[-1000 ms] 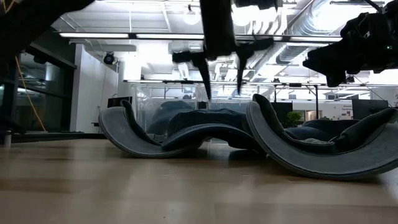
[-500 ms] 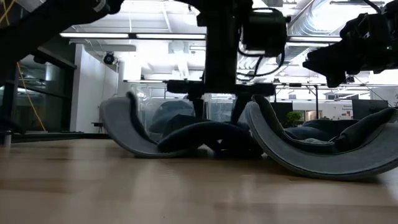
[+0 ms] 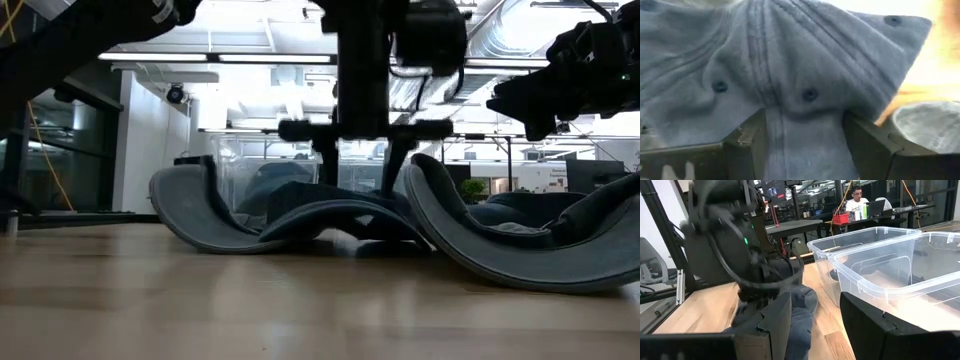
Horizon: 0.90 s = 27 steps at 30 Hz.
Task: Pick & Place hat
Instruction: Put the left blue cap into the left transparent bin
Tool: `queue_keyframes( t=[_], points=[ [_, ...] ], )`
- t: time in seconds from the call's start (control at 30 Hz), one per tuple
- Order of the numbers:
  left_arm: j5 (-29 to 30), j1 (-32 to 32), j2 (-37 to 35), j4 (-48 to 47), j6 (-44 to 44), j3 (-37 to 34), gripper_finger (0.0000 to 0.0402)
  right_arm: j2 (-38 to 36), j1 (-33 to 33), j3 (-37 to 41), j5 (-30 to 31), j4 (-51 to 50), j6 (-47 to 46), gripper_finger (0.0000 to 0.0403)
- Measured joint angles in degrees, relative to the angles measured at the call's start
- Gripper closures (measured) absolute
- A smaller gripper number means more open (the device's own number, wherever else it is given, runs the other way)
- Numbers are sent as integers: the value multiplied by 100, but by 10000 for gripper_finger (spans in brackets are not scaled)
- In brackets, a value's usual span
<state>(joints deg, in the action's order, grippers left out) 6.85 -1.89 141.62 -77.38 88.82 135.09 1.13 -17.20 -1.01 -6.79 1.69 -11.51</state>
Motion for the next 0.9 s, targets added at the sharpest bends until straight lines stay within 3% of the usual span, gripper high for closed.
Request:
queue_keyframes(
  t=[0.43, 0.63, 0.9],
  points=[
    [256, -81, -347, -719, 295, -72, 199, 0, 0, -1, -1, -12, 1, 238],
    [-194, -75, -291, -282, 145, -81, 199, 0, -1, -1, 0, -13, 0, 238],
    [-140, -127, -279, -324, 299, -81, 199, 0, -1, -1, 0, -15, 0, 238]
  ],
)
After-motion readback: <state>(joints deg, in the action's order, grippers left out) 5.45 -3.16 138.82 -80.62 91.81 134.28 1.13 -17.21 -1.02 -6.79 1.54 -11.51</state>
